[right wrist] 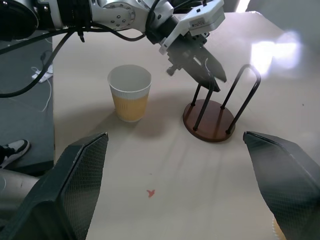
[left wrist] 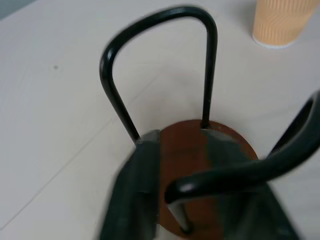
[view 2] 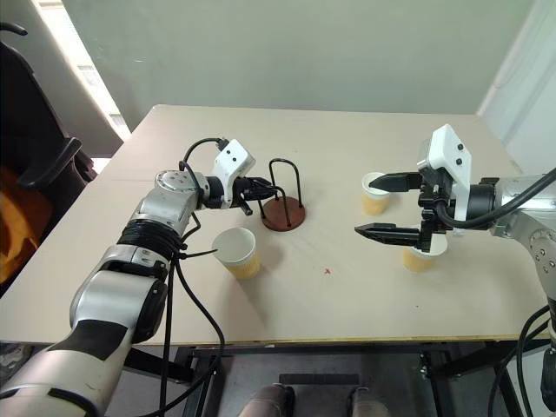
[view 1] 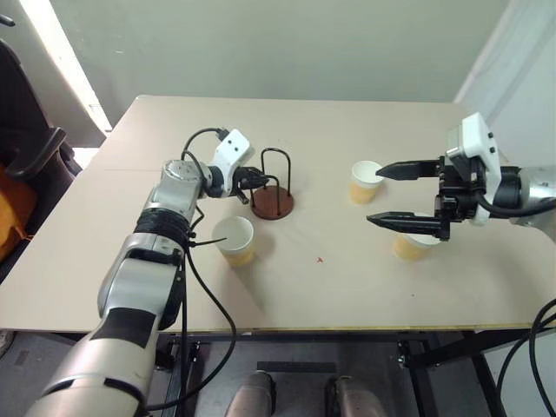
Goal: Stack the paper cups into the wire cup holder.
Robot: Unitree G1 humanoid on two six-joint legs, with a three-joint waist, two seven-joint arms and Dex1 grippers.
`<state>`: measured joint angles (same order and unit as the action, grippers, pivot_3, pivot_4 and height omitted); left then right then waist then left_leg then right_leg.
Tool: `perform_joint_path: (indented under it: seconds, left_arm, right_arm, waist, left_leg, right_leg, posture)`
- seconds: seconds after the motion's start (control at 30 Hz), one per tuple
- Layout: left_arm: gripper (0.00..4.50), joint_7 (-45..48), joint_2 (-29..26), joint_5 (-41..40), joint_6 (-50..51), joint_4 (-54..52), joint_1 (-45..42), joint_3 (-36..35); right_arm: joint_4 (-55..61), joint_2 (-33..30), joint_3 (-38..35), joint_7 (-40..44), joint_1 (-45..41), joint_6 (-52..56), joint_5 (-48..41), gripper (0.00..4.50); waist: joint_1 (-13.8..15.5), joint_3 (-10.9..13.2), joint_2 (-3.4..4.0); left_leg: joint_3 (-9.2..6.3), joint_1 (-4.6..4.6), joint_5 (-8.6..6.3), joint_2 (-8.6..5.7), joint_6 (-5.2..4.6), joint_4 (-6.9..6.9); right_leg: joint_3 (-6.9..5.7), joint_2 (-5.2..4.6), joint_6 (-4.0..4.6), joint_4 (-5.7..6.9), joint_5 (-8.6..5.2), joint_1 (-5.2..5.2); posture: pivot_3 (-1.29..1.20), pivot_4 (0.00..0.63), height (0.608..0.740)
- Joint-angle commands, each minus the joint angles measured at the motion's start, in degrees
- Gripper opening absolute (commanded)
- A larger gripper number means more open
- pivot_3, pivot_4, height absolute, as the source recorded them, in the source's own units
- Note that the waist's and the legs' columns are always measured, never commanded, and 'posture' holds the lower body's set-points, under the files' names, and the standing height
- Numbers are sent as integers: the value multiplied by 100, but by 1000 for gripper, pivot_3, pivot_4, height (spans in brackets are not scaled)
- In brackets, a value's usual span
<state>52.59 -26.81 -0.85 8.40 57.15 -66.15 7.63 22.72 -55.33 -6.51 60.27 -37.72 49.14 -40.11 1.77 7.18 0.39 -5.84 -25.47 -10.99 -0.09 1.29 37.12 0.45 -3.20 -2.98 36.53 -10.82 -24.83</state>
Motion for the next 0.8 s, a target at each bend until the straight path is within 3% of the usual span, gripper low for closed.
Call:
perform_joint_path:
  seconds: [0.03, 0.2, 0.57, 0.8]
  left_arm:
    - [20, 150, -58, 23, -159, -70, -197, -101]
    - [20, 545, 48, -145, -75, -336, -214, -184]
    - [20, 2534, 296, -924, 788, -2997, 476, 289]
    - [20, 3102, 444, -846, 339, -3087, 642, 808]
  right_arm:
    - [163, -107, -286, -94, 3, -21, -116, 4500]
    - [162, -126, -296, -143, 40, -57, -128, 4500]
    - [229, -1007, -556, 584, 875, -253, -105, 4500]
    - [468, -1262, -619, 800, 1372, -386, -151, 4500]
  waist:
    - [5, 0, 0]
    - [6, 0, 0]
    - [85, 0, 0]
    - [85, 0, 0]
  left_leg:
    - [1, -1, 0, -3, -1, 2]
    - [4, -4, -3, -10, -6, 8]
    - [22, -56, -43, -13, -31, 102]
    - [52, -38, -64, -11, -68, 108]
  right_leg:
    - [5, 0, -4, 0, -2, 0]
    - [21, -1, -17, 0, -7, 0]
    - [41, -3, -57, 5, -18, -13]
    - [95, -1, -88, 18, -6, -12]
  posture:
    - [0, 150, 740]
    - [0, 150, 740]
    - [0, 150, 740]
    - [0, 150, 740]
